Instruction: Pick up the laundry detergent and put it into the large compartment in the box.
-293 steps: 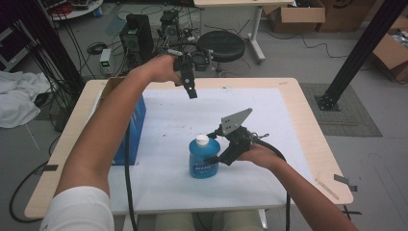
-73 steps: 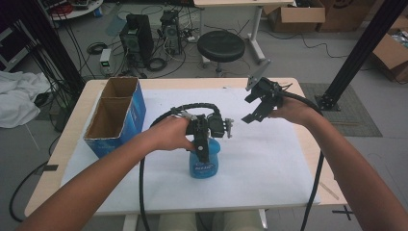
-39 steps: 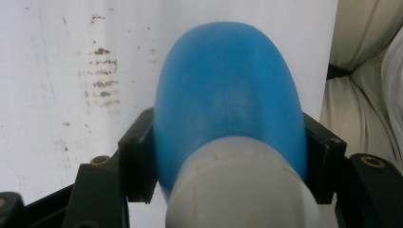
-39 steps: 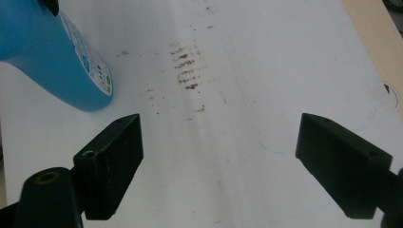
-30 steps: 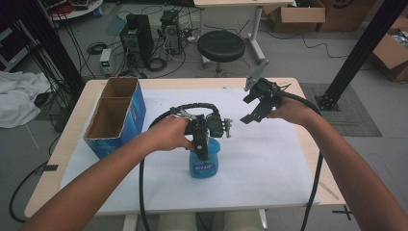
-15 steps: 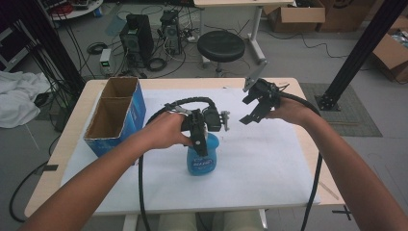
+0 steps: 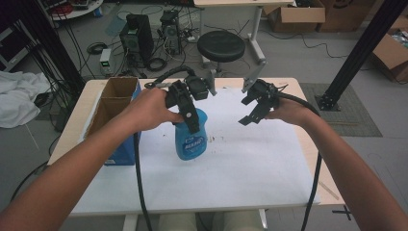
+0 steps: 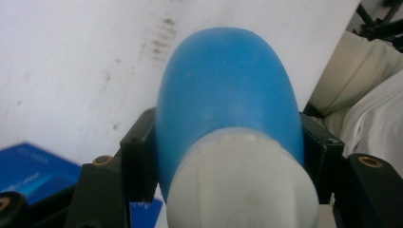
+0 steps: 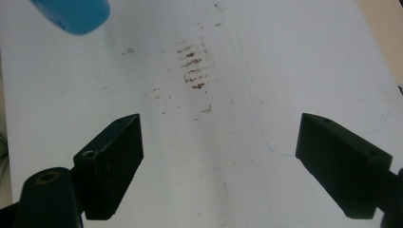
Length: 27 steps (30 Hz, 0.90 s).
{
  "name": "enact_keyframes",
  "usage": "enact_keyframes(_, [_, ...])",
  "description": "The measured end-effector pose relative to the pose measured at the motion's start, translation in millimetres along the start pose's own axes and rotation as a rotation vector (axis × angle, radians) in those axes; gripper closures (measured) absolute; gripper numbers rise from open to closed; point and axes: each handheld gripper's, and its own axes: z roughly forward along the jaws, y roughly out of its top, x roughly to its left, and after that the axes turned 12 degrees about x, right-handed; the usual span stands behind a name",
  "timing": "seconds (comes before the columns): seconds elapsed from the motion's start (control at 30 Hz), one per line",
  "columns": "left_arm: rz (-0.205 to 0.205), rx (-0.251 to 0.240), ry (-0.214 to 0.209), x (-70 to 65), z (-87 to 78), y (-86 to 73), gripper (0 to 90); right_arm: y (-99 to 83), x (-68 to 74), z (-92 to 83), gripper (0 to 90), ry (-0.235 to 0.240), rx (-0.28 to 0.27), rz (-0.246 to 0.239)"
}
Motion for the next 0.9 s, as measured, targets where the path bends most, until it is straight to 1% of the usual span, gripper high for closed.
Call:
enact_keyframes(0.07, [-0.042,-0.003,0.007,4.3,-7.3,-2.9,37.8,0.5,1.0,-0.7,15.9,0.002,0.001,-0.001])
enact_keyframes(0.1, [-0.07,-0.003,0.007,6.8,-10.8,-4.2,37.8,0.7,1.3,-1.0,15.9,0.003,-0.001,-0.003])
enact_keyframes(0.17, [-0.107,-0.002,0.011,11.2,-18.0,-7.1,37.8,0.8,1.6,-1.5,15.9,0.004,-0.002,-0.003])
enact_keyframes(0.23, [-0.155,-0.009,0.001,16.8,-26.6,-10.9,37.8,0.9,1.4,-1.3,15.9,0.0,-0.002,-0.008])
enact_keyframes(0.33, [-0.21,-0.026,-0.006,24.3,-39.1,-17.4,37.8,1.7,1.9,-1.3,15.9,0.001,0.002,-0.009])
enact_keyframes(0.47, [-0.273,-0.027,-0.001,33.0,-52.5,-24.4,37.8,3.1,2.6,-1.5,15.9,0.0,0.005,-0.016])
enact_keyframes(0.7, [-0.398,-0.027,-0.021,50.3,-65.8,-37.8,37.8,5.1,3.4,-2.2,15.9,0.0,0.001,-0.022])
enact_keyframes(0.8, [-0.455,-0.038,-0.019,57.3,-71.8,-46.5,37.8,6.0,3.5,-2.9,15.9,-0.001,-0.003,-0.027])
enact_keyframes(0.87, [-0.506,-0.047,-0.024,63.6,-75.9,-54.8,37.8,6.4,3.8,-3.2,15.9,0.002,-0.009,-0.031])
enact_keyframes(0.9, [-0.518,-0.048,-0.026,65.9,-77.6,-57.8,37.8,6.5,3.9,-3.4,15.9,-0.001,-0.002,-0.033])
